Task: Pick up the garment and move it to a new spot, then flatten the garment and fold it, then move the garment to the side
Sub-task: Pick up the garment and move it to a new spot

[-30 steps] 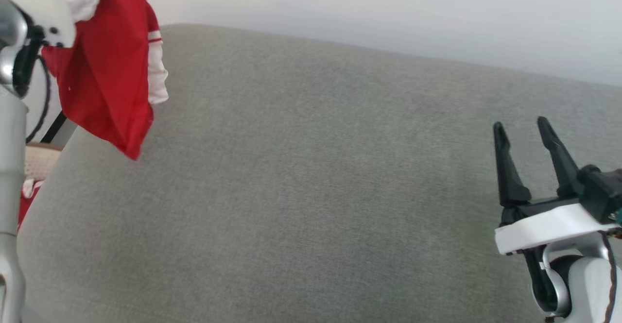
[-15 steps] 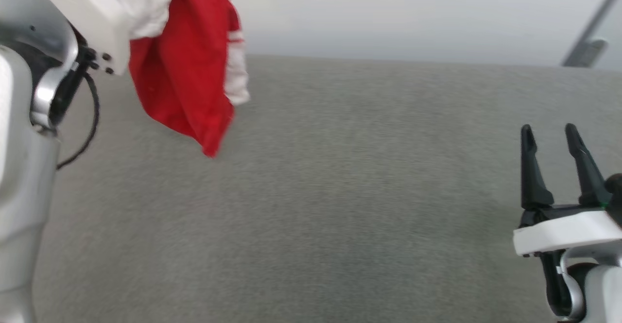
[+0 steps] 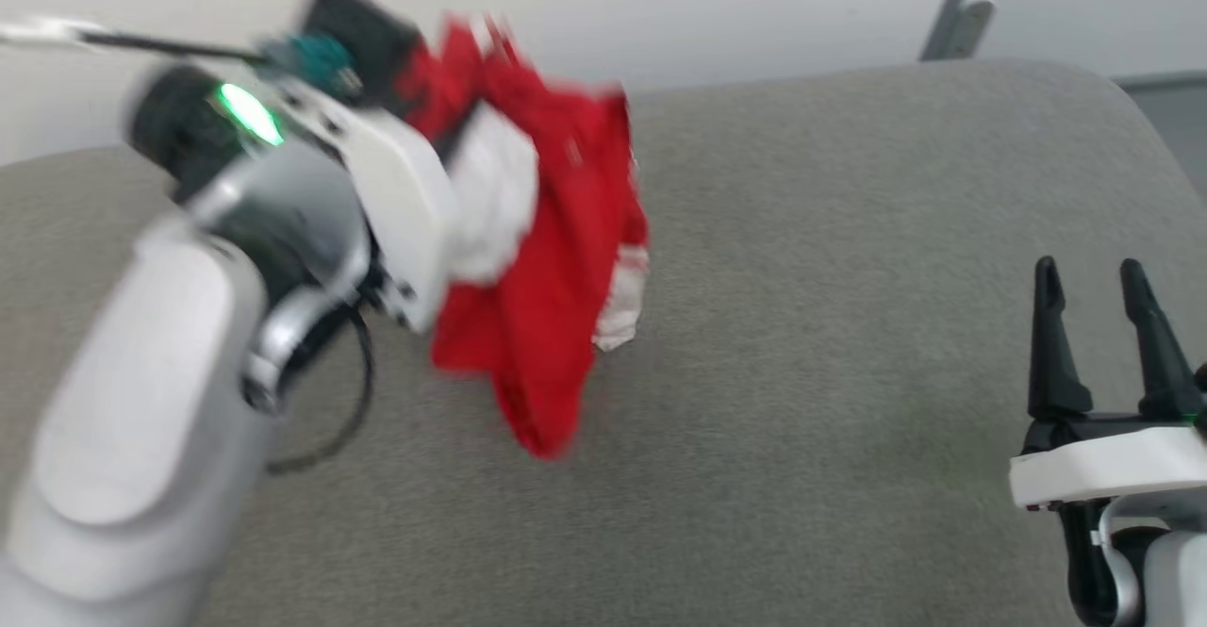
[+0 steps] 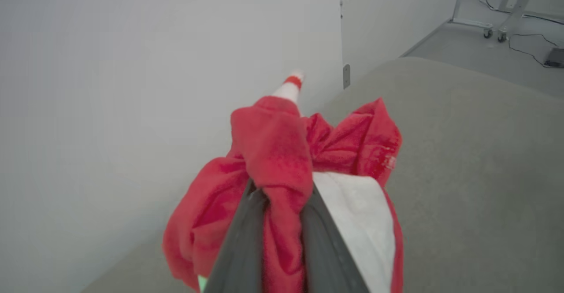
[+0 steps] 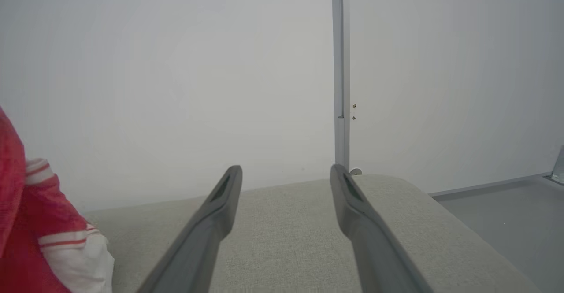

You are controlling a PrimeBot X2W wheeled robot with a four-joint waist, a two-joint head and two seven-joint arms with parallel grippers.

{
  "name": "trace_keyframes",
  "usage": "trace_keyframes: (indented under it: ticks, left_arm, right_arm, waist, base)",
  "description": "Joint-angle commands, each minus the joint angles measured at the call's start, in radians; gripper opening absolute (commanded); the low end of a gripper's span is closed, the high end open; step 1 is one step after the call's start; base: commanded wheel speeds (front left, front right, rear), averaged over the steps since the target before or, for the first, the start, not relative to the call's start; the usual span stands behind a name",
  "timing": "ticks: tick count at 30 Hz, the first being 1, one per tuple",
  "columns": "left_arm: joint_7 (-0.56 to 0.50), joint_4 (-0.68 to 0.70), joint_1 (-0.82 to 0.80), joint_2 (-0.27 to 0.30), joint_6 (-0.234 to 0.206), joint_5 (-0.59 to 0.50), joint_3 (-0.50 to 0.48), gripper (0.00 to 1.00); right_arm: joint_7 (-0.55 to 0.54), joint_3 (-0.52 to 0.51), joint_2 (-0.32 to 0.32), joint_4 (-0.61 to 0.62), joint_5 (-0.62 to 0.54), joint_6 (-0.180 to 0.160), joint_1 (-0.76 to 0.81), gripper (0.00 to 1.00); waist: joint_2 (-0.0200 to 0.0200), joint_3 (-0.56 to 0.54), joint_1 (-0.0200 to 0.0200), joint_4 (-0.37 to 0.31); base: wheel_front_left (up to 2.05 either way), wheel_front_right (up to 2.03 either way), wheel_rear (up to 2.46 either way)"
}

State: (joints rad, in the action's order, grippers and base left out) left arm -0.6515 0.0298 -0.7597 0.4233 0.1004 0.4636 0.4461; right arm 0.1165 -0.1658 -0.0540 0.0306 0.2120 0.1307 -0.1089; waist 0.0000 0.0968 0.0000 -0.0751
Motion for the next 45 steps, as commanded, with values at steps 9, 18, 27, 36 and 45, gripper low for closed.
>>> trace_keyframes:
  ticks: [9, 18, 27, 36, 45]
  left_arm:
    - [0.014, -0.207, 0.151, -0.028, 0.015, 0.064, 0.090, 0.00]
    - [0.116, -0.518, 0.198, -0.069, 0.020, 0.069, 0.121, 0.00]
    - [0.202, -0.678, 0.157, -0.107, 0.025, 0.101, 0.136, 1.00]
    - [0.437, -0.602, 0.139, -0.068, 0.029, 0.131, 0.117, 1.00]
    - [0.728, -0.470, 0.264, 0.001, -0.027, 0.121, 0.031, 1.00]
  right_arm:
    - [0.049, 0.054, 0.003, -0.059, 0.043, 0.000, -0.024, 1.00]
    - [0.079, 0.097, 0.003, -0.112, 0.055, 0.000, -0.053, 1.00]
    - [0.088, 0.105, 0.003, -0.139, 0.040, 0.000, -0.066, 1.00]
    - [0.072, 0.103, 0.003, -0.136, 0.013, 0.000, -0.043, 1.00]
    - [0.055, 0.104, 0.003, -0.122, 0.001, 0.000, -0.009, 1.00]
  waist:
    - [0.0000, 0.053, 0.0000, -0.084]
    - [0.0000, 0.076, 0.0000, -0.112]
    - [0.0000, 0.064, 0.0000, -0.086]
    - [0.0000, 0.002, 0.0000, -0.021]
    - [0.0000, -0.055, 0.0000, 0.047]
  base:
    - [0.00, 0.00, 0.00]
    - [0.00, 0.00, 0.00]
    - [0.00, 0.00, 0.00]
    - [0.00, 0.00, 0.00]
    - [0.00, 0.00, 0.00]
